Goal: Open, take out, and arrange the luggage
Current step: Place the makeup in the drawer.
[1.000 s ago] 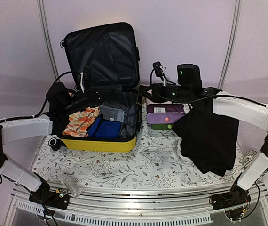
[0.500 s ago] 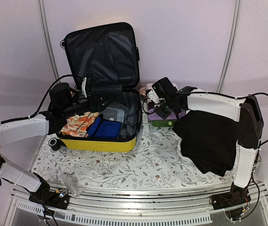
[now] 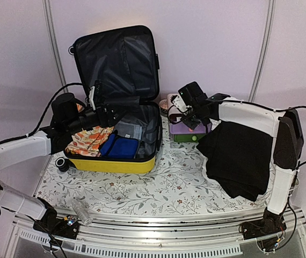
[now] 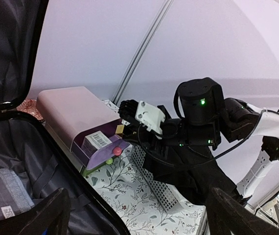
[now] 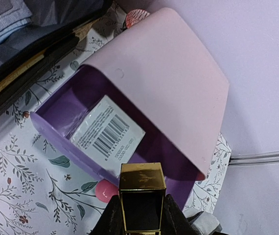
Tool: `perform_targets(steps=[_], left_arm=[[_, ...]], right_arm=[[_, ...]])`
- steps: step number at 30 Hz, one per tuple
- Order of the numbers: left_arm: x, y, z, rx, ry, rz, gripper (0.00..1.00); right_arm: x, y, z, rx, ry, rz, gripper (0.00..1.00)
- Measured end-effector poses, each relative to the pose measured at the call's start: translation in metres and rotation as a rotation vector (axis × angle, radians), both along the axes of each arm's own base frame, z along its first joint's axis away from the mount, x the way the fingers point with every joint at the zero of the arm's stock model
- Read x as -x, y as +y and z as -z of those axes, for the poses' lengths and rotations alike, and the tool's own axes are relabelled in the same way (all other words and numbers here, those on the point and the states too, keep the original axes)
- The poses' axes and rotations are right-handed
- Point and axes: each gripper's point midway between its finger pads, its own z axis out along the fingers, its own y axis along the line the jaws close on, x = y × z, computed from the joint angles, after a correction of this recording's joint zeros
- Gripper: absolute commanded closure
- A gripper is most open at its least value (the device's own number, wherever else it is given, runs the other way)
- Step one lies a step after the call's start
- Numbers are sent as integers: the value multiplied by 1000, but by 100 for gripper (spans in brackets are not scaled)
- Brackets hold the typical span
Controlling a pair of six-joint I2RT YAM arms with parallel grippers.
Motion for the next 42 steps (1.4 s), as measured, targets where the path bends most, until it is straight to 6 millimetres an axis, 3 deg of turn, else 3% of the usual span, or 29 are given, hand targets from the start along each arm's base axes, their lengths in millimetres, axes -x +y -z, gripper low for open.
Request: perform_targets(steps=[7, 15, 23, 29, 37, 42], left_arm=[[0, 0, 0, 0, 0, 2, 2], [1, -1, 0, 3, 3, 8, 2], [3, -2, 0, 5, 5, 17, 2], [3, -2, 0, 5, 6, 20, 2], [3, -2, 0, 5, 6, 23, 2], [3, -2, 0, 5, 6, 24, 2]], right_arm=[[-14, -3, -33, -48, -85, 11, 80], [-32, -16, -42, -50, -113, 31, 77], [-44, -21, -20, -35, -67, 10, 76], [-48, -23, -14, -55, -40, -7, 71], [-44, -25, 1, -55, 21, -28, 59], [-42, -29, 10, -49, 61, -29, 57]])
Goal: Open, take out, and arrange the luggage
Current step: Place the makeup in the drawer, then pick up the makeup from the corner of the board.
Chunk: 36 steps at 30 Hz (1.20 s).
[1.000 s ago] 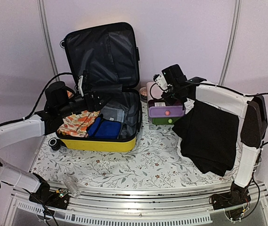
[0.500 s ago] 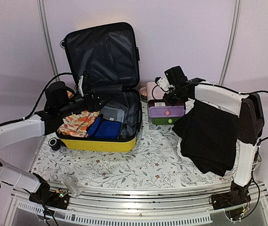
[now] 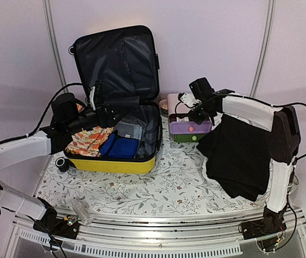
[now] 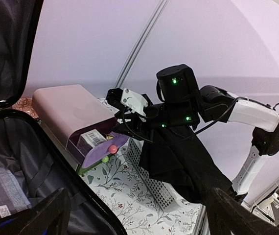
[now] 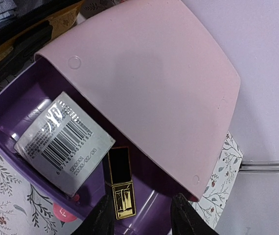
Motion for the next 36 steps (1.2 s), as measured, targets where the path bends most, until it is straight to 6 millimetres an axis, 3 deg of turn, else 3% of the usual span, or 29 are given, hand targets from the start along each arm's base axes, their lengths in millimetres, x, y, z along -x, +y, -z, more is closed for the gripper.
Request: perform_targets(steps=[7, 10, 17, 21, 23, 24, 26, 30, 36], left_arm=[[0, 0, 0, 0, 0, 0, 2], [0, 0, 0, 0, 1, 0, 2], [-15, 6, 6, -61, 59, -81, 2], [-31, 23, 10, -156, 143, -224, 2], [-30, 37, 22, -223, 221, -305, 2], [-26, 44, 30, -249, 263, -340, 2], [-10, 58, 48, -289, 365, -390, 2], [37, 80, 94, -321, 599, -454, 2], [105, 103, 159, -375, 1002, -604, 2]], right_arm=[[2, 8, -17, -78, 19, -3, 54], [14, 15, -24, -149, 58, -22, 55], [57, 42, -32, -382, 219, -40, 54], [93, 60, -19, -507, 344, -35, 53], [114, 74, -9, -543, 405, -45, 52], [119, 76, -5, -555, 425, -46, 52], [142, 100, 3, -587, 481, -91, 52], [171, 132, 4, -641, 544, -156, 51], [184, 161, -11, -719, 548, -240, 51]])
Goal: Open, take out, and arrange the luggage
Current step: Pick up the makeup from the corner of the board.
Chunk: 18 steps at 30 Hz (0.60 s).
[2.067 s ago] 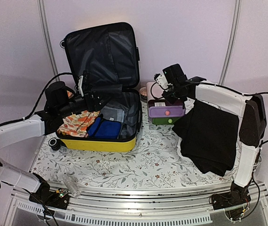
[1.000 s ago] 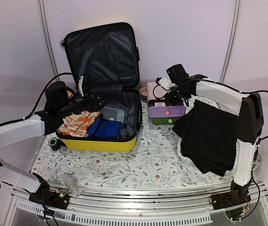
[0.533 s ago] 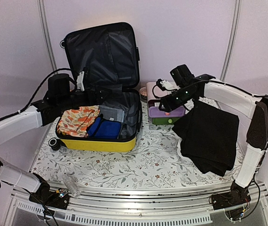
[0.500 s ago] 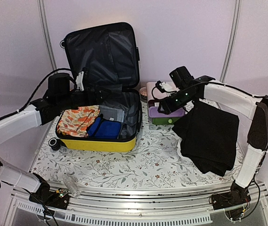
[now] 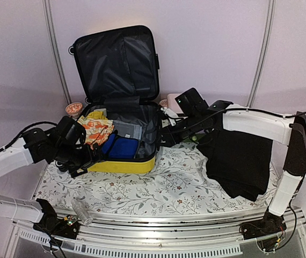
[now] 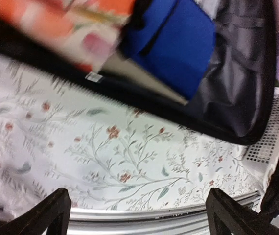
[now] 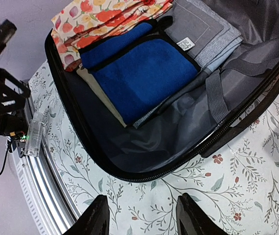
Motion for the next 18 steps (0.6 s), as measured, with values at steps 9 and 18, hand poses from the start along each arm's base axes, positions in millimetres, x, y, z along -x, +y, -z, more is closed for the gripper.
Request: perform_targets(steps=[9, 18], left_arm=[[86, 39, 65, -212, 498, -310, 2], [131, 54, 95, -223, 665, -440, 8]], right_arm=[[-2, 4, -1, -39, -21, -6, 50], [7, -6, 1, -46, -32, -7, 50]])
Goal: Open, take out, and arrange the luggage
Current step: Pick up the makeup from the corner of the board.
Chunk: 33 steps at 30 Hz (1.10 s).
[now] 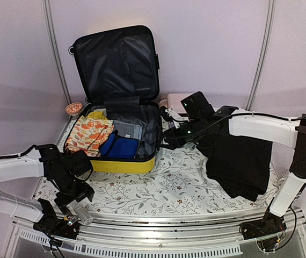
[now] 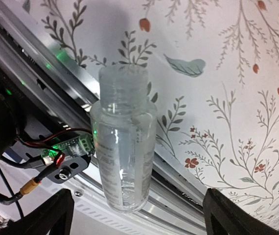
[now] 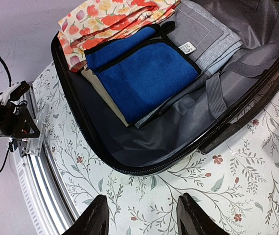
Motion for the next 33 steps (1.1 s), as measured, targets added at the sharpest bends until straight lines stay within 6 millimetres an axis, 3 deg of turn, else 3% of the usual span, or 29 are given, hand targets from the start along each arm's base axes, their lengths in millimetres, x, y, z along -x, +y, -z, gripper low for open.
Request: perform_targets(steps=[5, 11, 15, 17, 20, 23, 28, 33], left_arm=[[11, 5, 19, 23, 11, -66, 8], [11, 4, 39, 44, -2, -98, 26], [5, -1, 44, 59, -27, -106, 45], [0, -3, 44, 68, -46, -109, 46], [-6, -7, 45, 85, -72, -110, 57], [-10, -10, 44, 97, -93, -105, 58], [-28, -16, 27, 95, -163, -83, 58], [-71, -38, -27, 129, -355, -31, 61]], right_arm=[[0, -1, -6, -14, -18, 1, 50], [0, -2, -11, -22, -32, 3, 50], [0, -3, -18, -31, -45, 5, 50], [1, -4, -21, -35, -50, 6, 50], [1, -5, -23, -37, -57, 7, 50], [1, -5, -24, -38, -59, 9, 50], [1, -5, -24, -39, -59, 7, 50], [6, 0, -28, -69, -48, -25, 50]])
